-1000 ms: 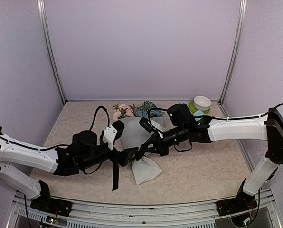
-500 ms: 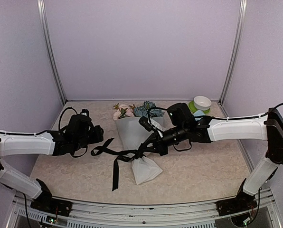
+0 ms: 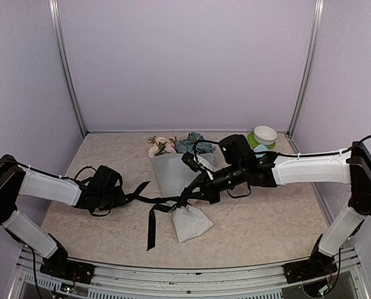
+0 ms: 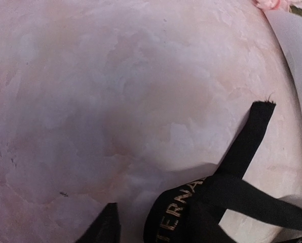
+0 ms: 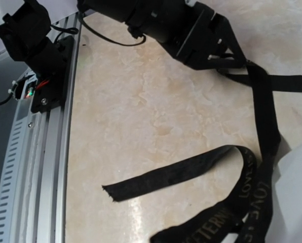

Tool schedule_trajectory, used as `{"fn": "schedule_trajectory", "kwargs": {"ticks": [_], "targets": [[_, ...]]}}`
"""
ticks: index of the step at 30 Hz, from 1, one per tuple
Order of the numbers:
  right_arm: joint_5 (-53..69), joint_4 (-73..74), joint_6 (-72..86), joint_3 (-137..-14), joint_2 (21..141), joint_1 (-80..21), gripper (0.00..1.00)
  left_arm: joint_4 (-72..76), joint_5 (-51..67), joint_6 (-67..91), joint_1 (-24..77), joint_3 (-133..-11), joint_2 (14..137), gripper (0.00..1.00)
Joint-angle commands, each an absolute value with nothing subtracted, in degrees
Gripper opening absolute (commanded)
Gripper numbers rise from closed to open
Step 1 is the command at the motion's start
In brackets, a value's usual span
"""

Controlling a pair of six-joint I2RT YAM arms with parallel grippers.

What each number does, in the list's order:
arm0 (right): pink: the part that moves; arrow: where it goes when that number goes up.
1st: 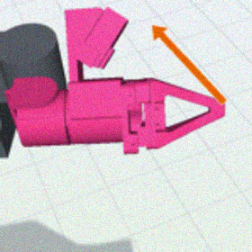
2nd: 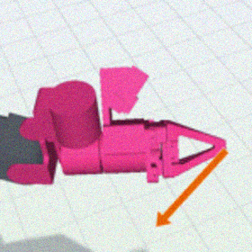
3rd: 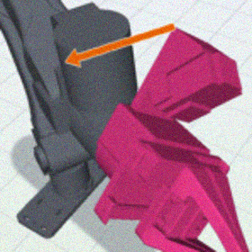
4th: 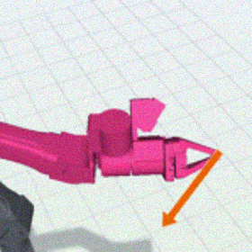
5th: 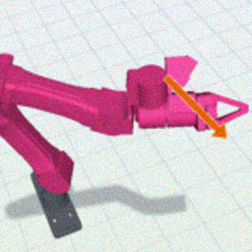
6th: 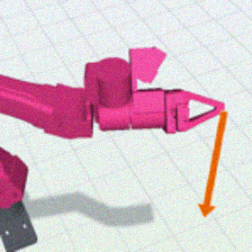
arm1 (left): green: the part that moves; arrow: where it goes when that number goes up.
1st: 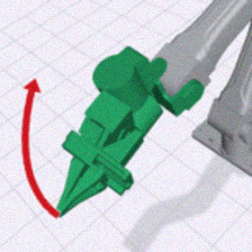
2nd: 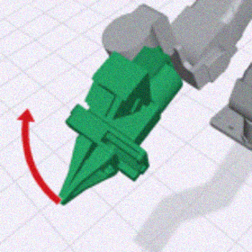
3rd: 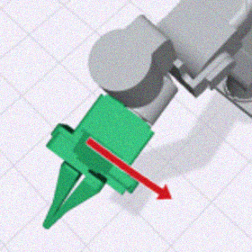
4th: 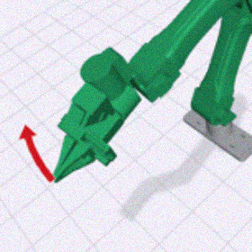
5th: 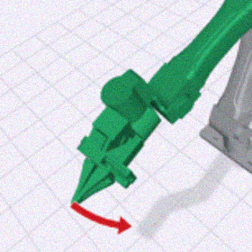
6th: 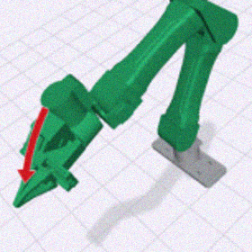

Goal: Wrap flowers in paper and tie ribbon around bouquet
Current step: Cross the half-tied ribbon over the folded bouquet.

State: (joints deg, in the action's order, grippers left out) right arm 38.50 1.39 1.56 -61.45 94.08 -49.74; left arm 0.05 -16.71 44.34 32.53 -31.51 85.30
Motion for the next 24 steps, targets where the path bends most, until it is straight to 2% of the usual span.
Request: {"fn": "schedule_trajectory", "kwargs": {"ticks": [1,2,3,6,12,17,20,24], "targets": [[38.9,1.0,1.6,-62.4,93.5,-49.3,0.00,1.8,-13.1,44.3,31.8,-30.0,87.3,0.21],[38.8,0.9,1.6,-62.4,93.3,-49.3,0.00,2.0,-11.5,43.7,31.7,-30.1,87.5,0.04],[38.6,1.0,1.8,-62.5,93.3,-49.2,0.00,2.2,-10.4,43.2,31.6,-30.3,87.4,0.00],[37.9,1.1,2.9,-63.1,93.5,-49.1,0.00,3.7,-9.0,39.6,34.1,-30.7,82.8,0.00],[35.3,1.2,5.9,-65.9,95.1,-48.0,0.00,4.1,-11.0,26.5,47.7,-32.2,66.6,0.00],[37.1,0.9,8.9,-67.7,97.5,-45.9,0.00,6.6,0.8,22.4,51.8,-31.4,56.0,0.00],[37.5,1.5,8.9,-69.1,98.7,-45.9,0.00,8.8,4.0,22.2,54.7,-32.9,57.1,0.00],[36.9,1.4,8.9,-69.1,98.4,-45.8,0.00,10.1,4.6,19.0,60.7,-38.6,65.2,0.00]]}}
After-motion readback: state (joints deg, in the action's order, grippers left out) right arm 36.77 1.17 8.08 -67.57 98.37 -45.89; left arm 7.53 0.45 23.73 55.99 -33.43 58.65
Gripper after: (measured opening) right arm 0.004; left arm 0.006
